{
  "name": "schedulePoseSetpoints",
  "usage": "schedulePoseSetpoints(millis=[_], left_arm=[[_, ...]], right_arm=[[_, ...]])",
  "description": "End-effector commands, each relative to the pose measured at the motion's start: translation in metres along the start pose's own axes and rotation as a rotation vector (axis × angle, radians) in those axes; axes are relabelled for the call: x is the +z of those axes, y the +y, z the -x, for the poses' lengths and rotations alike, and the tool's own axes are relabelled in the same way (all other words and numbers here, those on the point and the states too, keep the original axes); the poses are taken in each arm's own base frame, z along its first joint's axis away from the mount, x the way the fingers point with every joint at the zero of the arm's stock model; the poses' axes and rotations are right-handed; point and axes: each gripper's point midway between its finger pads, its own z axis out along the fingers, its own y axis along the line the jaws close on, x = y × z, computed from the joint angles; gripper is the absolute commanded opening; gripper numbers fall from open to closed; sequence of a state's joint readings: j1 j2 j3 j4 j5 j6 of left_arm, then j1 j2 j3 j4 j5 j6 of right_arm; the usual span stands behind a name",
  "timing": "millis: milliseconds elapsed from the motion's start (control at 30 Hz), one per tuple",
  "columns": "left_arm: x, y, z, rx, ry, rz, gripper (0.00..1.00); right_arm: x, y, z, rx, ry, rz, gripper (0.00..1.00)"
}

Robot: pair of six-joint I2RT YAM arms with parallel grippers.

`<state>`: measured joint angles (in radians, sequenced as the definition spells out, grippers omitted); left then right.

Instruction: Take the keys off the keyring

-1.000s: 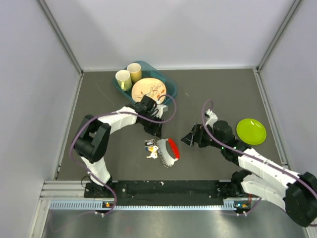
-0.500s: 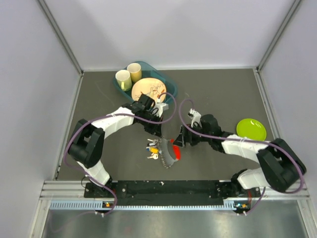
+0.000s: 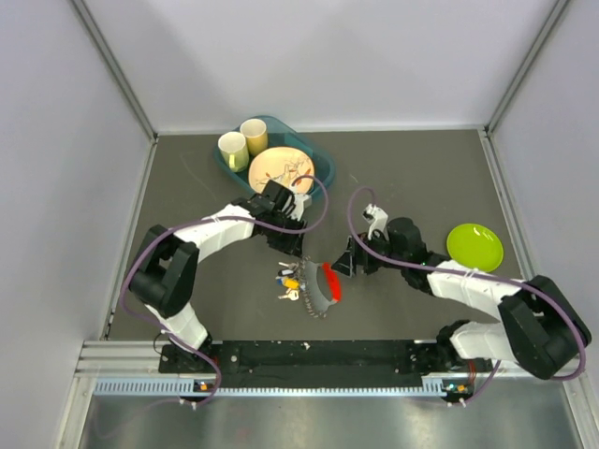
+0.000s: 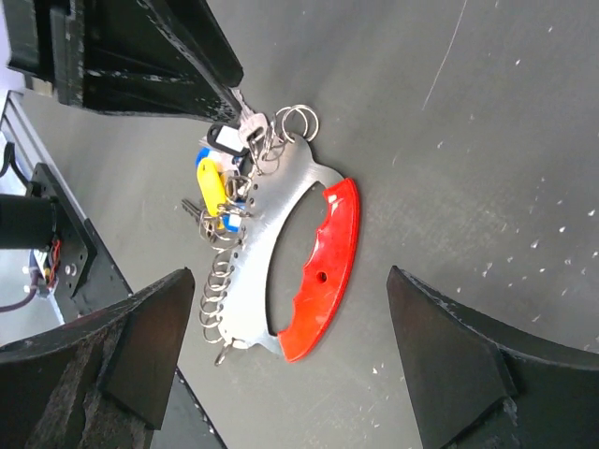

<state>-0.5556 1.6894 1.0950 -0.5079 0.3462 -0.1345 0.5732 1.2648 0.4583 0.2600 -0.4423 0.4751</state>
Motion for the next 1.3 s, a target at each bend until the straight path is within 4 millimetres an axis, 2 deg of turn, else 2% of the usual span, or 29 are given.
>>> schedulePoseSetpoints(millis=[0, 100, 200, 233, 267, 333, 433, 600, 700, 767, 900, 1033, 1267], left_arm=[[0.003, 0.002, 0.013, -0.006, -0.07, 0.085, 0.43], [0.007, 0.001, 0.009, -0.01, -0.066, 0.124, 0.43], [0.003, -0.001, 0.01, -0.145, -0.079, 0.162, 0.43], [-0.001, 0.012, 0.012, -0.266, -0.115, 0.261, 0.43], [-0.006, 0.021, 0.002, -0.346, -0.1, 0.335, 0.43], [-0.013, 0.023, 0.002, -0.525, -0.146, 0.385, 0.45], [-0.016, 0.009, -0.001, -0.695, -0.172, 0.367, 0.45], [-0.015, -0.006, -0.011, -0.955, -0.144, 0.403, 0.5], [-0.01, -0.016, -0.016, -1.09, -0.094, 0.392, 0.44], [-0.008, -0.017, -0.016, -1.141, -0.095, 0.408, 0.4], [-0.015, -0.01, -0.011, -1.211, -0.151, 0.481, 0.4], [-0.017, -0.01, -0.002, -1.236, -0.169, 0.491, 0.41], [-0.005, -0.008, -0.004, -1.261, -0.144, 0.531, 0.4]], right_arm=[[-0.01, -0.002, 0.013, -0.033, -0.043, -0.039, 0.85], [-0.014, -0.003, 0.007, -0.021, -0.042, -0.048, 0.85], [-0.02, -0.004, 0.004, -0.017, -0.046, -0.063, 0.84], [-0.023, -0.004, 0.005, -0.017, -0.059, -0.069, 0.84], [-0.026, -0.004, 0.004, -0.011, -0.057, -0.075, 0.84], [-0.032, 0.0, 0.008, -0.009, -0.081, -0.074, 0.84], [-0.04, 0.003, 0.008, 0.004, -0.095, -0.077, 0.85], [-0.062, 0.011, 0.022, -0.015, -0.183, -0.091, 0.84], [-0.071, 0.012, 0.023, -0.03, -0.211, -0.103, 0.84], [-0.074, 0.012, 0.023, -0.037, -0.219, -0.11, 0.84], [-0.076, 0.01, 0.02, -0.044, -0.21, -0.117, 0.84], [-0.077, 0.01, 0.017, -0.048, -0.207, -0.115, 0.84], [-0.079, 0.009, 0.018, -0.065, -0.21, -0.122, 0.84]])
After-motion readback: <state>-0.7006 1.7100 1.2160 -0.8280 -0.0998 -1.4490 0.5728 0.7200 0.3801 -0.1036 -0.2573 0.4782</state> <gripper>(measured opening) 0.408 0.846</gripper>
